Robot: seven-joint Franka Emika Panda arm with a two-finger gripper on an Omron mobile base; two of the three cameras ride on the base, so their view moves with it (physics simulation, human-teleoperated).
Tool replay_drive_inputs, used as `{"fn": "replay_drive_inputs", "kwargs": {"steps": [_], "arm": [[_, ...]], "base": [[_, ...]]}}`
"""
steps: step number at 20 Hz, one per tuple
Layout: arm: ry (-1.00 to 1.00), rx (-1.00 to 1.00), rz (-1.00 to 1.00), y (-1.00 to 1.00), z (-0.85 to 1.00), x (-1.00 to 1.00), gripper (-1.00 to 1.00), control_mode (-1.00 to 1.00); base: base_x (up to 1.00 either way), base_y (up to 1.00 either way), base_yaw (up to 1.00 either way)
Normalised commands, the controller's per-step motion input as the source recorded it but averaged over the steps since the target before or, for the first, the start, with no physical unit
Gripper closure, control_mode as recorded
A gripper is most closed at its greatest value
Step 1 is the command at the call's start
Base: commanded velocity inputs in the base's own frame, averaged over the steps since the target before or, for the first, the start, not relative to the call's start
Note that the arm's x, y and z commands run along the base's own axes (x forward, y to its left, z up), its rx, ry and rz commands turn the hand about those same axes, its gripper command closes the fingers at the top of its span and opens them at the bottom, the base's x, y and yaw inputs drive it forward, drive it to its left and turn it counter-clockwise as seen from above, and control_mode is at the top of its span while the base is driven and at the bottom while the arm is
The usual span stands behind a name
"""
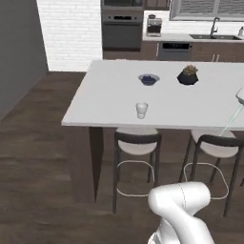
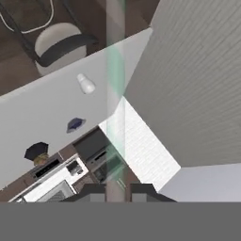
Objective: Take a straw from the drawer in front and place it inside the glass cup on the dining counter.
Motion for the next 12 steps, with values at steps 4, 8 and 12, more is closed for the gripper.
{"fn": "replay_drive_inputs", "kwargs": {"steps": [4, 8, 12], "arm": [[0.0, 0.0, 0.0, 0.0, 0.0, 0.0, 1.0, 1.0], [0.0, 0.0, 0.0, 0.0, 0.0, 0.0, 1.0, 1.0], [0.0, 0.0, 0.0, 0.0, 0.0, 0.0, 1.0, 1.0]], "base": [[0.95, 0.92, -0.38], [0.91, 0.61, -0.34], [0.82, 0.34, -0.27]]}}
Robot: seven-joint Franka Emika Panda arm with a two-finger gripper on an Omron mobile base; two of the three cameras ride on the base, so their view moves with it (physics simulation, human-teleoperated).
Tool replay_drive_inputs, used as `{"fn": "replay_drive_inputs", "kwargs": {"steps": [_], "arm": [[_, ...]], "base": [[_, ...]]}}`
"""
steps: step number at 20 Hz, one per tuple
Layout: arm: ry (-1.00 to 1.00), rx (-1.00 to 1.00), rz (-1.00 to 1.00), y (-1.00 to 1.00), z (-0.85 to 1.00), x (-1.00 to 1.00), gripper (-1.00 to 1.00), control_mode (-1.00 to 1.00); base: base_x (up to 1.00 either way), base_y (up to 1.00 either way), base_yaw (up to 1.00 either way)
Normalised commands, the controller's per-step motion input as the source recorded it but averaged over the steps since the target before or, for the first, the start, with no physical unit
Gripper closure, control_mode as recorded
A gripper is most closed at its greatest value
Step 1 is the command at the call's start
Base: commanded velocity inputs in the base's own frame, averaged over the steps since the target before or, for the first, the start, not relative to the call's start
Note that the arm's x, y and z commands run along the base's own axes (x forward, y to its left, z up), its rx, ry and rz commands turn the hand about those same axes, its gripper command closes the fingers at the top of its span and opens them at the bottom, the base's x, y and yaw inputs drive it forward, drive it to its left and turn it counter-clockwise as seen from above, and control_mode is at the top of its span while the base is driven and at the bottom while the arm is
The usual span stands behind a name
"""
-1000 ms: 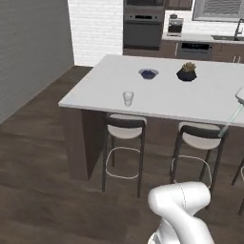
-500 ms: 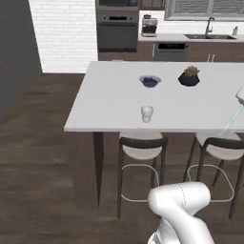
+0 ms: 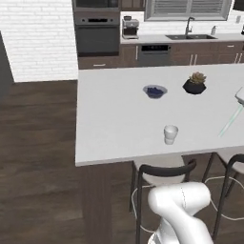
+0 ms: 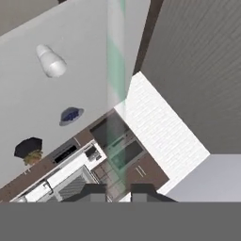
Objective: Take a straw from the drawer in front and place it inside the glass cup on the dining counter.
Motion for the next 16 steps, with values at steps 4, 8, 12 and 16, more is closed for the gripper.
{"fn": "replay_drive_inputs", "kwargs": {"steps": [4, 8, 12, 16], "arm": [[0.0, 0.0, 0.0, 0.0, 0.0, 0.0, 1.0, 1.0], [0.0, 0.0, 0.0, 0.0, 0.0, 0.0, 1.0, 1.0], [0.0, 0.0, 0.0, 0.0, 0.0, 0.0, 1.0, 1.0], [0.0, -0.02, 0.0, 0.0, -0.09, 0.11, 1.0, -1.0]], "base": [[0.68, 0.09, -0.22], [0.34, 0.0, -0.17], [0.28, 0.0, -0.12], [0.13, 0.0, -0.02]]}}
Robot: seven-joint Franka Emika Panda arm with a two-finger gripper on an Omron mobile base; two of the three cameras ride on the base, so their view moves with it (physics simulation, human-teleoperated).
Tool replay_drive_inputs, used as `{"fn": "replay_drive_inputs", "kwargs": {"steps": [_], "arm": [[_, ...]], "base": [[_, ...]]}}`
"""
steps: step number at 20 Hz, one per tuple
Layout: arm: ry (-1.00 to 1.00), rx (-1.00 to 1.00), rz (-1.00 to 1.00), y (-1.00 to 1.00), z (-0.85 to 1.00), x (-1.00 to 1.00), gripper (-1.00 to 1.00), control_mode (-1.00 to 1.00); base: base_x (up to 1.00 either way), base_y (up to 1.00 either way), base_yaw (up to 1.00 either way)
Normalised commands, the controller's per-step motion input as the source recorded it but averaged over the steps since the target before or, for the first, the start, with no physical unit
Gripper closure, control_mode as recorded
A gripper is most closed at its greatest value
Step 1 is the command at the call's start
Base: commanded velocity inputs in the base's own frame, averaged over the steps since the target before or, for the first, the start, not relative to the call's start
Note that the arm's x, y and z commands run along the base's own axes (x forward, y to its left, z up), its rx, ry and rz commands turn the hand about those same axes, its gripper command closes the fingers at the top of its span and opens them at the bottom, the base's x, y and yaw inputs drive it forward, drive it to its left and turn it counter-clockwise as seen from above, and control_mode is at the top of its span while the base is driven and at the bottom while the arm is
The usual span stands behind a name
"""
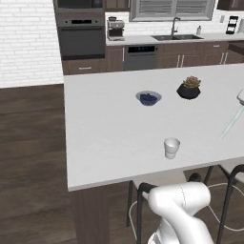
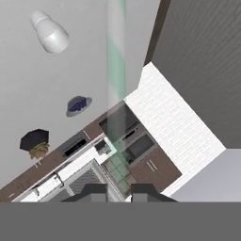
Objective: Take a straw from the drawer in front and place it inside the glass cup on the dining counter.
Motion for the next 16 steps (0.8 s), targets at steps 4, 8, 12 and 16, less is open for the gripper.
{"fn": "replay_drive_inputs", "kwargs": {"steps": [4, 8, 12, 16], "arm": [[-0.08, -0.04, 0.03, 0.01, -0.26, 0.2, 1.0, -1.0], [-0.08, -0.04, 0.06, 0.03, -0.27, 0.32, 1.0, -1.0], [-0.01, -0.07, 0.06, 0.01, -0.24, 0.34, 1.0, -1.0], [0.0, -0.15, 0.07, 0.16, -0.42, 0.42, 1.0, -1.0]], "base": [[0.0, 0.0, 0.0], [0.0, 0.0, 0.0], [0.0, 0.0, 0.0], [0.0, 0.0, 0.0]]}}
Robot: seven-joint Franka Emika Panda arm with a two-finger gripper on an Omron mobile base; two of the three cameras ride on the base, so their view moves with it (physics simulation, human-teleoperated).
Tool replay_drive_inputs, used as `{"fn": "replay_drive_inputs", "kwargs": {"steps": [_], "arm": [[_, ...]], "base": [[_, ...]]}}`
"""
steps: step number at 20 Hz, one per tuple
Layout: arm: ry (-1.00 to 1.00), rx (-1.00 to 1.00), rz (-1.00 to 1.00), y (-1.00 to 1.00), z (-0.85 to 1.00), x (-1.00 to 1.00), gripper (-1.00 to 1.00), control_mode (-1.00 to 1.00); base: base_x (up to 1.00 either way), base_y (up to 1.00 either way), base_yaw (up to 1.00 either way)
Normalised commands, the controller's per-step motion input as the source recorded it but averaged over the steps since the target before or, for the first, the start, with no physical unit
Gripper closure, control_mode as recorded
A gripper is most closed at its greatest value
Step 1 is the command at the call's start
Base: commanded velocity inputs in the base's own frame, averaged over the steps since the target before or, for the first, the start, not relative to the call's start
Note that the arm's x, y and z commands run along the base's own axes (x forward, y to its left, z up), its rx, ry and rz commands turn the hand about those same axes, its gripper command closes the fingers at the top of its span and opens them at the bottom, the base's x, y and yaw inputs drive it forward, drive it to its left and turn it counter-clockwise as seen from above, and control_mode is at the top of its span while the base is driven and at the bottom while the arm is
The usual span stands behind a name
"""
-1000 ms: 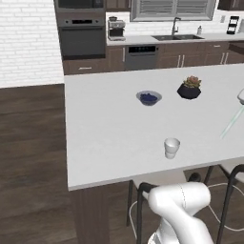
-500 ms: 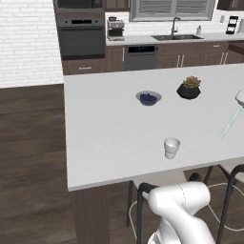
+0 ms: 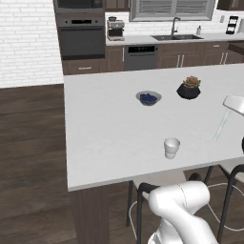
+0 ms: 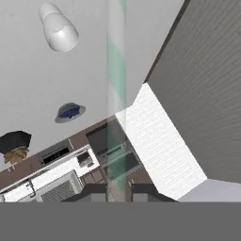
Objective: Take a straw from the drawer in front and place it inside the glass cup on the dining counter.
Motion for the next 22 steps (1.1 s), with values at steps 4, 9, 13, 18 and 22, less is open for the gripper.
{"fn": "replay_drive_inputs", "kwargs": {"steps": [4, 9, 13, 18, 22], "arm": [[0.0, -0.09, 0.07, 0.26, -0.2, 0.19, 1.0, -1.0], [0.0, -0.09, 0.16, 0.07, -0.24, 0.13, 1.0, -1.0], [0.0, -0.1, 0.22, -0.07, -0.05, 0.02, 1.0, -1.0], [0.0, -0.09, 0.24, -0.01, -0.22, 0.12, 1.0, -1.0], [0.0, -0.04, 0.28, 0.0, -0.38, 0.35, 1.0, -1.0]], "base": [[0.0, 0.0, 0.0], [0.0, 0.0, 0.0], [0.0, 0.0, 0.0], [0.0, 0.0, 0.0], [0.0, 0.0, 0.0]]}}
